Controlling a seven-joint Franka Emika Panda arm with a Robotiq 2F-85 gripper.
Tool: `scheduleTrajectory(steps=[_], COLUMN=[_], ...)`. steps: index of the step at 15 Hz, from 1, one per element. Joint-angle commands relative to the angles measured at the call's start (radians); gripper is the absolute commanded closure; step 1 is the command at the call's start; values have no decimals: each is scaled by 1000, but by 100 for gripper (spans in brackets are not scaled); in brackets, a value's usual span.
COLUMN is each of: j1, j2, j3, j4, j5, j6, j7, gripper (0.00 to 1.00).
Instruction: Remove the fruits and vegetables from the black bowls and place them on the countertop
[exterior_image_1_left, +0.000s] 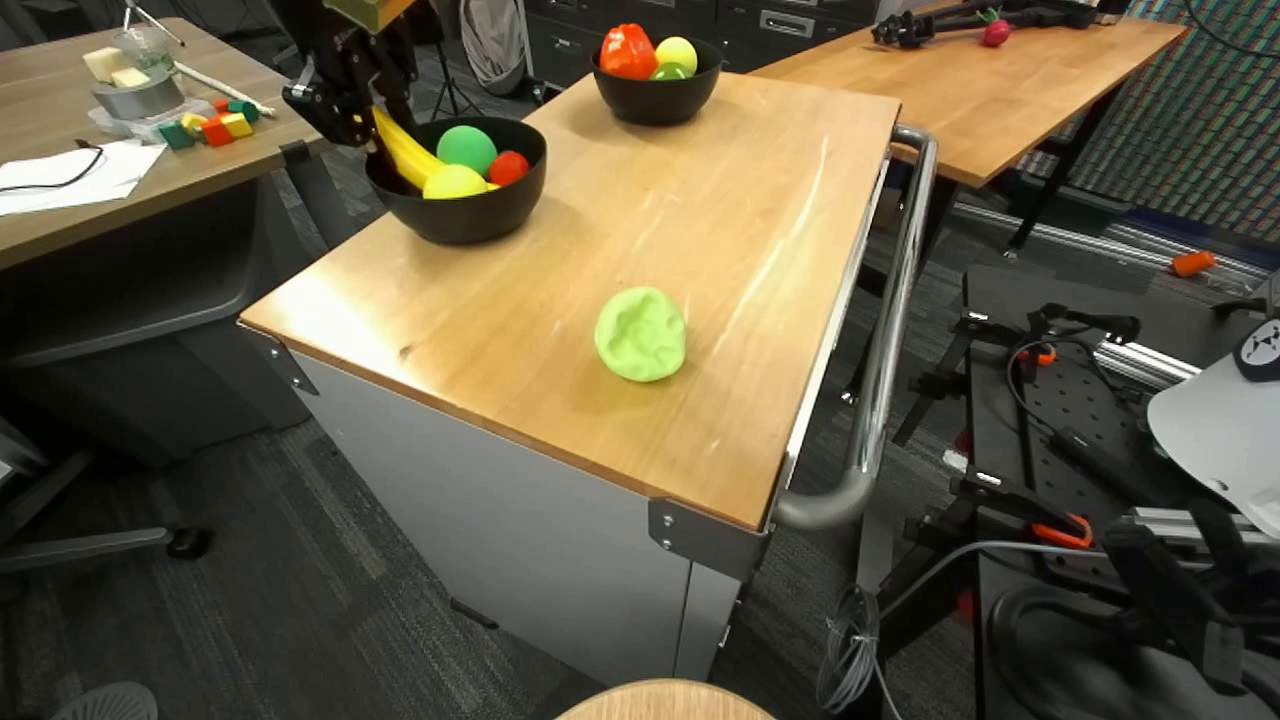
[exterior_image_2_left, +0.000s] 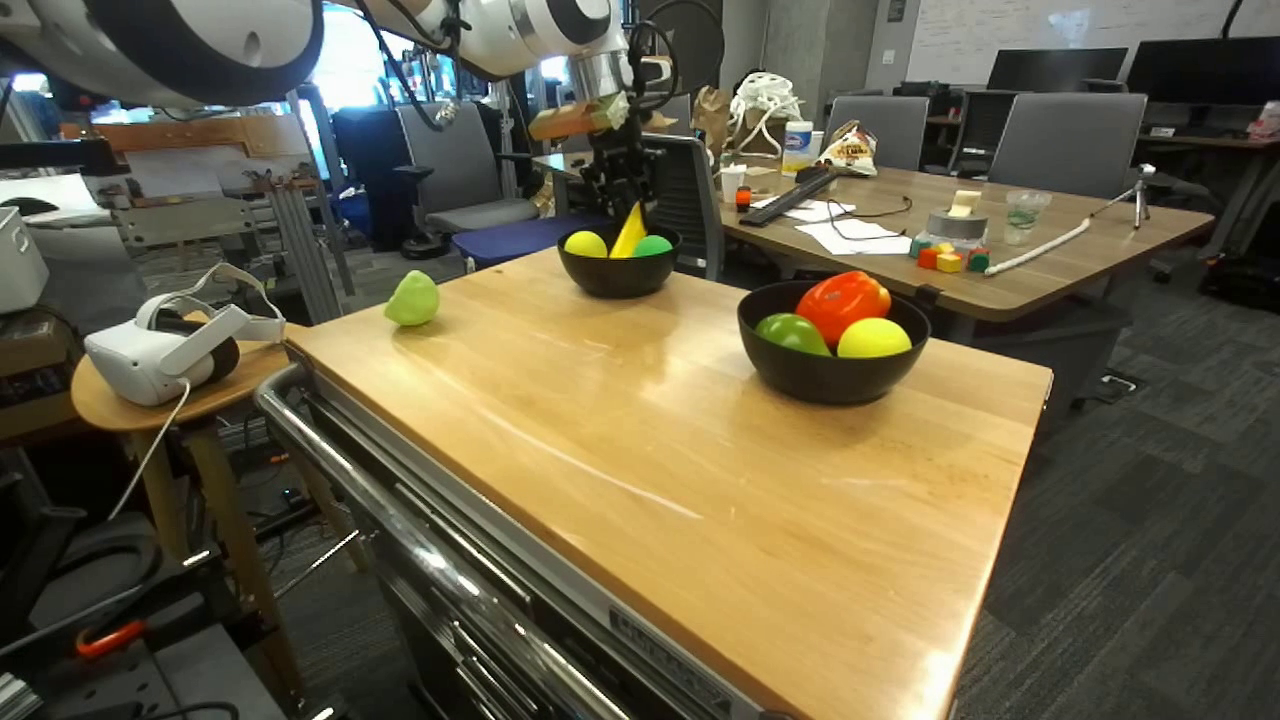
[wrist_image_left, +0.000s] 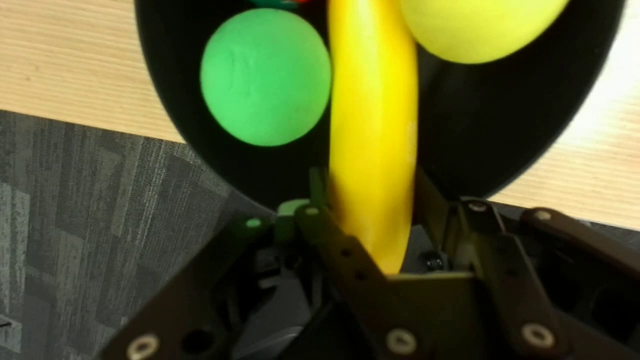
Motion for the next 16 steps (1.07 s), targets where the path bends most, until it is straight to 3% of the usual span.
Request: scheduleTrajectory(steps=[1, 7, 16], j1=[-14, -17, 107], j2=[35, 9, -143], j3=[13, 8, -40], j4=[93, 98, 123], j5=[25, 31, -121], j6=[-44, -104, -376], j7=[-21, -10, -121], gripper=[83, 83, 83])
